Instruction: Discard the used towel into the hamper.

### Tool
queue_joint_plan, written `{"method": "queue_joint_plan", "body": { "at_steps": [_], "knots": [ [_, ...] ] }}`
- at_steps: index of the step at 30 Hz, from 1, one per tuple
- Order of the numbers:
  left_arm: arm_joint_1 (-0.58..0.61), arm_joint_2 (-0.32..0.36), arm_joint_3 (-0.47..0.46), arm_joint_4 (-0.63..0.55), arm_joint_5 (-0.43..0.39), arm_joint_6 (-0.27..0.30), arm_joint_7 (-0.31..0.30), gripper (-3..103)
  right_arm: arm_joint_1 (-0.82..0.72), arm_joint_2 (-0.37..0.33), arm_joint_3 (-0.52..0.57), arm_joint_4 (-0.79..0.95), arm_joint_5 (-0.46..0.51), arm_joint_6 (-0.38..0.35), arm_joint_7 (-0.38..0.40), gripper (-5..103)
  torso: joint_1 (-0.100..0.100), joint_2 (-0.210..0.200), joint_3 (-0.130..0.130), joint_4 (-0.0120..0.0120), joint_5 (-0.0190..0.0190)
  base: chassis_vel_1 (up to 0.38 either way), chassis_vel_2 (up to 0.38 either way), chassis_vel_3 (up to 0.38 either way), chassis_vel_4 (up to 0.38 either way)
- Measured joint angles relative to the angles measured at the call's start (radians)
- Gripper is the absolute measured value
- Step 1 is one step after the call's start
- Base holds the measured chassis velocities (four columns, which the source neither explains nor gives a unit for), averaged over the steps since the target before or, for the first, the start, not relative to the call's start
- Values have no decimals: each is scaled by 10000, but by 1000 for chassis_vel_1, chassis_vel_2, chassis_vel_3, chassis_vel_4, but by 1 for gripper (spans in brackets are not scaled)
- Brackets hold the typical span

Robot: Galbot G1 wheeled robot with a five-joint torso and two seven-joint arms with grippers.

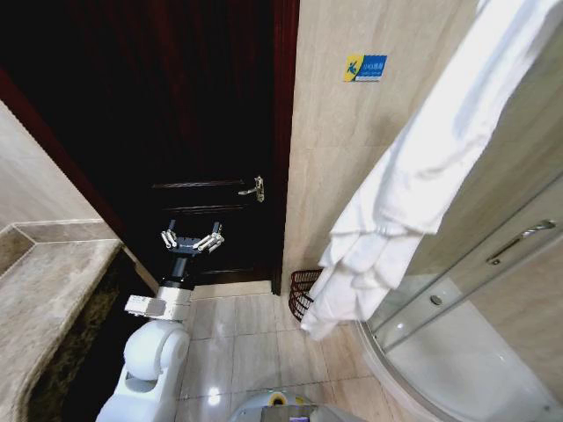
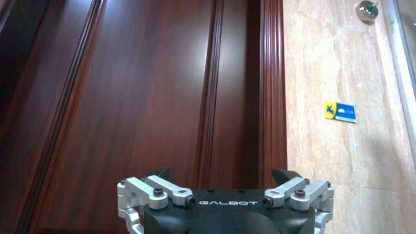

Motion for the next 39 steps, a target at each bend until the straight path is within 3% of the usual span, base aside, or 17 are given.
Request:
{"method": "queue_joint_plan", "body": {
  "at_steps": [8,24,30,35,39],
  "knots": [
    [-201,99,163,103,-45,42,4,100,-495,-1241,-235,-1768,30,527,-183,2,-9,-17,-10,-1,0,0,0,0,0],
    [-350,113,69,472,-272,-87,27,100,-1025,-3459,-242,-3802,334,908,-422,2,-18,-35,-21,1,-8,0,0,0,0],
    [-369,71,78,477,-273,-95,29,100,-1227,-3413,-161,-3581,393,911,-292,2,-19,-38,-21,1,1,0,0,0,0],
    [-331,7,68,536,-255,-185,31,100,-1442,-3072,-143,-3222,394,911,-178,2,-23,-40,-25,0,-10,0,0,0,0],
    [-259,-35,44,537,-231,-273,33,100,-2104,-2586,-142,-2965,105,1097,-171,2,-24,-42,-25,0,4,0,0,0,0]
  ]
}}
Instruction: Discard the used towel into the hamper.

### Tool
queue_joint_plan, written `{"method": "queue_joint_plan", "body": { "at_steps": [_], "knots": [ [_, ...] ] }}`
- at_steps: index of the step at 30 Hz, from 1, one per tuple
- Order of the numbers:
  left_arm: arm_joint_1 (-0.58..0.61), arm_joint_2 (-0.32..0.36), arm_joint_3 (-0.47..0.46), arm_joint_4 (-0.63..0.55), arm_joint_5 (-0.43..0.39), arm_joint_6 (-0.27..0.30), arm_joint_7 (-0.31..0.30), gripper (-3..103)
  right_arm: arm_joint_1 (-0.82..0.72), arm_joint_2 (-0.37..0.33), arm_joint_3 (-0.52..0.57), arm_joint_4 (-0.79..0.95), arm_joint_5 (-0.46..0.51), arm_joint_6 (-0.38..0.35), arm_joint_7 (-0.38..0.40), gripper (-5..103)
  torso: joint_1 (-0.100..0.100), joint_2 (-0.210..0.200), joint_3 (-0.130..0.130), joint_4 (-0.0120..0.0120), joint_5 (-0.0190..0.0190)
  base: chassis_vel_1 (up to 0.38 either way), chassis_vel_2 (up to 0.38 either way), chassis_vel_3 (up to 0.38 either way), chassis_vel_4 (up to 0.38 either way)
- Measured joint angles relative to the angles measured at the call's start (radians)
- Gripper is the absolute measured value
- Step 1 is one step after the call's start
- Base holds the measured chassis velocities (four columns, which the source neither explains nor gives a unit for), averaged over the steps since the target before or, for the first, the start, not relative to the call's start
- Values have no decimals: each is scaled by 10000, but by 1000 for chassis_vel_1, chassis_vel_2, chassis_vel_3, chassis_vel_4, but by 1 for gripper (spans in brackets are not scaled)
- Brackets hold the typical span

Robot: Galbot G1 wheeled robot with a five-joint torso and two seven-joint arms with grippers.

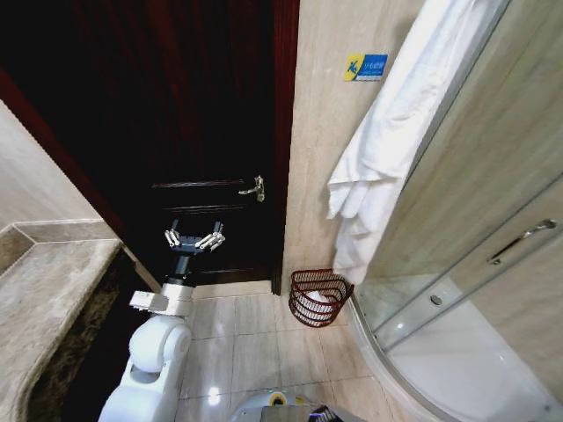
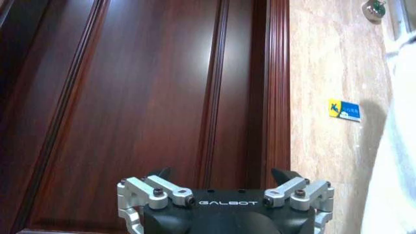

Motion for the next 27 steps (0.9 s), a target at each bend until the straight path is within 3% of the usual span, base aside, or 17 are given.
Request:
{"method": "queue_joint_plan", "body": {
  "at_steps": [4,16,21,27],
  "knots": [
    [55,2,-27,-2,13,-73,1,100,-880,728,11,330,-482,404,7,2,2,-4,1,3,0,0,0,0,0],
    [3,-33,17,233,120,-159,1,100,-1358,2537,-383,2116,-817,585,-101,2,0,-4,-2,-1,-1,0,0,0,0],
    [-56,-35,69,254,168,-158,1,100,-1016,2565,-402,2032,-827,532,-209,2,1,-5,-1,0,-1,0,0,0,0],
    [-89,-55,117,210,206,-130,1,100,-324,1528,-102,599,-255,232,-393,2,-1,-4,-4,0,-15,0,0,0,0]
  ]
}}
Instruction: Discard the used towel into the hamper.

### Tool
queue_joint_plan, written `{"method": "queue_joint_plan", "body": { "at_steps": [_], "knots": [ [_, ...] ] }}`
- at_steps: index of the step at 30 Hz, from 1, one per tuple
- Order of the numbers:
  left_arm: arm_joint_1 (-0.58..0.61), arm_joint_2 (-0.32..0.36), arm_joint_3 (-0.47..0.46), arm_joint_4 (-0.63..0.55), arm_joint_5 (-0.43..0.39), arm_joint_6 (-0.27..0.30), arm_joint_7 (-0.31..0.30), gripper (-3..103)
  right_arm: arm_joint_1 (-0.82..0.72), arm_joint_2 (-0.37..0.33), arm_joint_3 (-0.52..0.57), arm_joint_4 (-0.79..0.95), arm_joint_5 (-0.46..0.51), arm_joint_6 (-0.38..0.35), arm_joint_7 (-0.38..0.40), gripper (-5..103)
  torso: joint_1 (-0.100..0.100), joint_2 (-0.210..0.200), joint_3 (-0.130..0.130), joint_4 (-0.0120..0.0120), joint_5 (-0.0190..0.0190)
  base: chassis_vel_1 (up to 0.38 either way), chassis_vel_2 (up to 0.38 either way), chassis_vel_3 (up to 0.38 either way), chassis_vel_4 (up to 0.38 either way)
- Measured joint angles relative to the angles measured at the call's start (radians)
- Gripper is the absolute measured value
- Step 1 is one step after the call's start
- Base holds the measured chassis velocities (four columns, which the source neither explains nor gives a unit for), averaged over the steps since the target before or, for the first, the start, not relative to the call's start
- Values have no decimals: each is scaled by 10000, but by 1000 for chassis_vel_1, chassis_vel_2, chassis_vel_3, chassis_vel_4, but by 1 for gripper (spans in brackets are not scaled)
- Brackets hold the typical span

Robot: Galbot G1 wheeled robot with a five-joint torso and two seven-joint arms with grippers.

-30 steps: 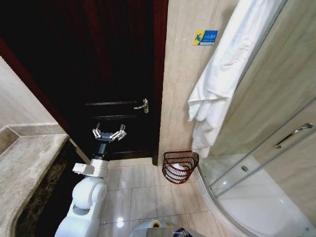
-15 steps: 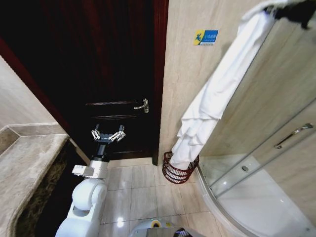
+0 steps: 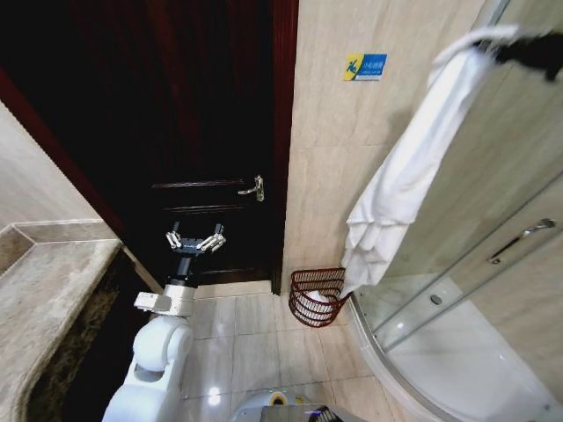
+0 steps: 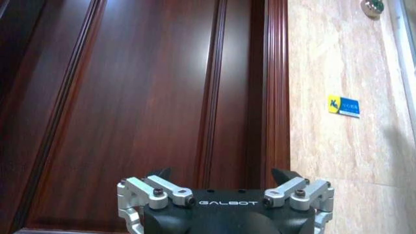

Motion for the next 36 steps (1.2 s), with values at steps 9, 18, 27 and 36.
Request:
{"method": "queue_joint_plan", "body": {
  "at_steps": [9,18,27,36],
  "knots": [
    [119,-49,-124,-29,-19,-101,0,100,-883,-28,0,148,-102,434,149,2,0,-3,2,-1,18,0,0,0,0],
    [154,-135,-147,65,-40,-210,1,100,-1234,-689,115,-222,139,1299,244,2,0,-3,2,2,2,0,0,0,0],
    [99,-193,-157,128,-89,-269,8,100,-1331,-816,149,-140,607,3164,931,2,1,-3,1,7,-2,0,0,0,0],
    [-18,-208,-76,217,-105,-280,54,100,-2161,1142,-239,1364,-29,3234,280,2,-2,-3,0,-4,10,0,0,0,0]
  ]
}}
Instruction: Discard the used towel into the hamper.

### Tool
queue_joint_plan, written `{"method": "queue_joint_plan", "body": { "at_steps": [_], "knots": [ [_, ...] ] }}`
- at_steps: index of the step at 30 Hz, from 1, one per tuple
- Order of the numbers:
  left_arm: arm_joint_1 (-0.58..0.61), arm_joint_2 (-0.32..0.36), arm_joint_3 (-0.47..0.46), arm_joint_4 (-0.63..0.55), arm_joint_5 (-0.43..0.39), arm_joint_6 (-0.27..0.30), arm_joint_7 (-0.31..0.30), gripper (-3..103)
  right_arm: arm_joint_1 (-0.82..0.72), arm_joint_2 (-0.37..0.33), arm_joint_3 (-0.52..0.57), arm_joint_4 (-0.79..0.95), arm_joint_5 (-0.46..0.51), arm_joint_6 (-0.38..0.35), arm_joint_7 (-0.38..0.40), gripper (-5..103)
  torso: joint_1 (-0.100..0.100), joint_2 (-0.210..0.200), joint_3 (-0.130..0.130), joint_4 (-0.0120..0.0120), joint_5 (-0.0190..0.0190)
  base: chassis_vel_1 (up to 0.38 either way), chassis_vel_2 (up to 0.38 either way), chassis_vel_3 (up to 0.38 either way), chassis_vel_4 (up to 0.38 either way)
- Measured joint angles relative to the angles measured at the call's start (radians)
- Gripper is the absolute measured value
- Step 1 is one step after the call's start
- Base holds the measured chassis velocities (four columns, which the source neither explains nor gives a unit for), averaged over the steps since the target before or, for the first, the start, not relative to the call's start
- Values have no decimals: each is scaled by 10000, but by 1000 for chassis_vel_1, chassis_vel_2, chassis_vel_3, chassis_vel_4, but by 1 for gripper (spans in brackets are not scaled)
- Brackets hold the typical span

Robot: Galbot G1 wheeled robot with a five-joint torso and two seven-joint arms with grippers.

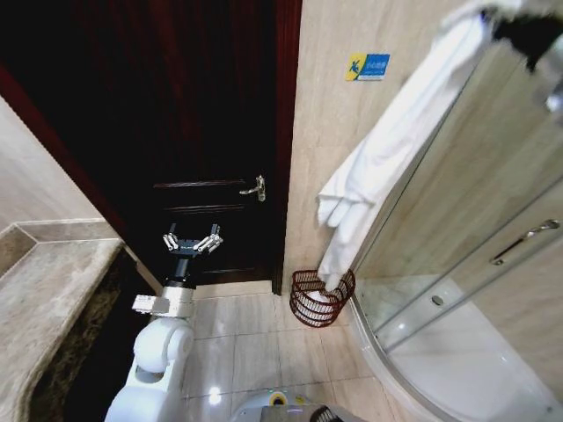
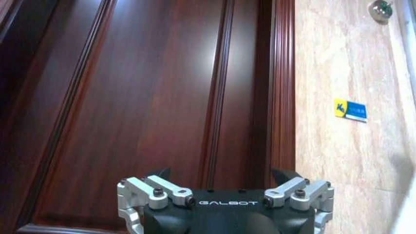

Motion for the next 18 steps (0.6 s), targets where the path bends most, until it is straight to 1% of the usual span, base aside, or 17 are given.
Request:
{"method": "queue_joint_plan", "body": {
  "at_steps": [4,11,14,15,18],
  "knots": [
    [-46,24,19,-11,10,41,-1,100,-547,447,-154,565,-331,35,-219,2,1,0,1,5,-1,0,0,0,0],
    [156,-69,-57,-29,34,-56,-3,100,-979,688,-308,1081,-434,83,-282,2,1,-1,1,5,-3,0,0,0,0],
    [206,-112,-86,-21,43,-107,-4,100,-1004,773,-335,1211,-444,75,-281,2,1,-1,1,6,-3,0,0,0,0],
    [249,-135,-102,-13,44,-141,-5,100,-976,926,-367,1354,-470,-24,-276,2,1,0,0,6,-3,0,0,0,0],
    [258,-160,-99,17,54,-198,-7,100,-848,1068,-406,1488,-481,-180,-274,2,1,-1,1,4,1,0,0,0,0]
  ]
}}
